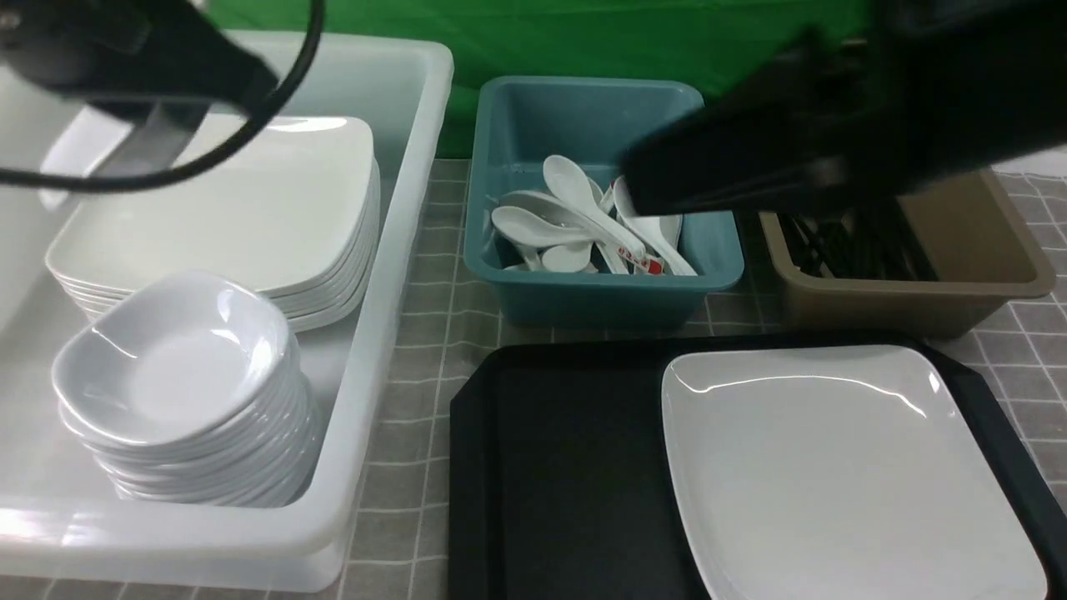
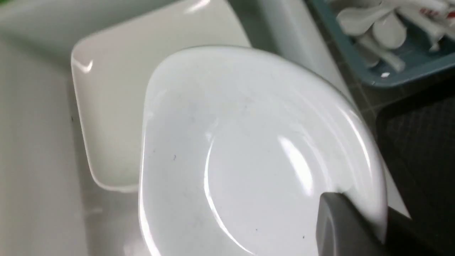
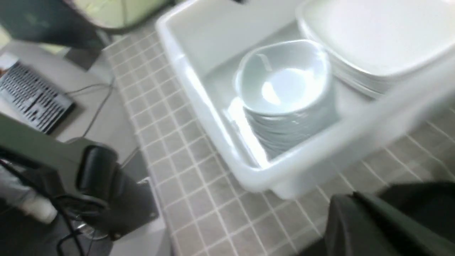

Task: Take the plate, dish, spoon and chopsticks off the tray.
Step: Use the left arm to put the small plate into the large storage box on the left, then use the left arm to grab a plate from the dinner plate

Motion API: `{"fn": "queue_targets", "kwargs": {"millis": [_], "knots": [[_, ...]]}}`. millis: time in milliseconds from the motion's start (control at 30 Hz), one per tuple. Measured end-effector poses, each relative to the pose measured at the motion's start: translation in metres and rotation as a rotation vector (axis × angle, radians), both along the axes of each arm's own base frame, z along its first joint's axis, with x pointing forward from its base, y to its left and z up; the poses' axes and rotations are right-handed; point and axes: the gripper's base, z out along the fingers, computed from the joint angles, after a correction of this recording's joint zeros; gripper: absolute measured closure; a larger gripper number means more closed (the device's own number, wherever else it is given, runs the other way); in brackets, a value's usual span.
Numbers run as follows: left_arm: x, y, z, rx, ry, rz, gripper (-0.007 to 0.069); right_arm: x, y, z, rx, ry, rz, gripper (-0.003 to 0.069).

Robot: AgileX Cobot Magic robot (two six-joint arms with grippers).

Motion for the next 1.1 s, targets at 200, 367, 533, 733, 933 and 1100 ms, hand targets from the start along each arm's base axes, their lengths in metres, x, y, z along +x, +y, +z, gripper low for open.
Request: {"fn": "queue_targets", "kwargs": {"millis": [200,367,533,733,933,1100], "knots": [[0.003,0.001,-0.072,0.024,0.174,0.010,0.0603,0.015,0.054,-0.010,-0.074,0.017,0.062,0.0634],[0.001,0.000,-0.101,0.032,0.206,-0.002,0.0595,0.020,0.059,-0.013,-0.088,0.048,0.044,0.0635],[0.001,0.000,-0.108,0.038,0.213,-0.007,0.0464,0.020,0.058,-0.014,-0.104,0.064,0.037,0.0635],[-0.007,0.001,-0.077,-0.018,0.183,0.003,0.0125,0.019,0.052,-0.017,-0.177,0.047,0.034,0.0635],[-0.019,-0.011,-0.043,-0.231,0.106,-0.055,0.0057,0.022,0.026,-0.007,-0.264,-0.020,-0.077,0.0631],[-0.020,-0.046,-0.040,-0.386,0.086,-0.194,0.0326,0.030,-0.031,0.002,-0.428,-0.056,-0.326,0.0629]]}}
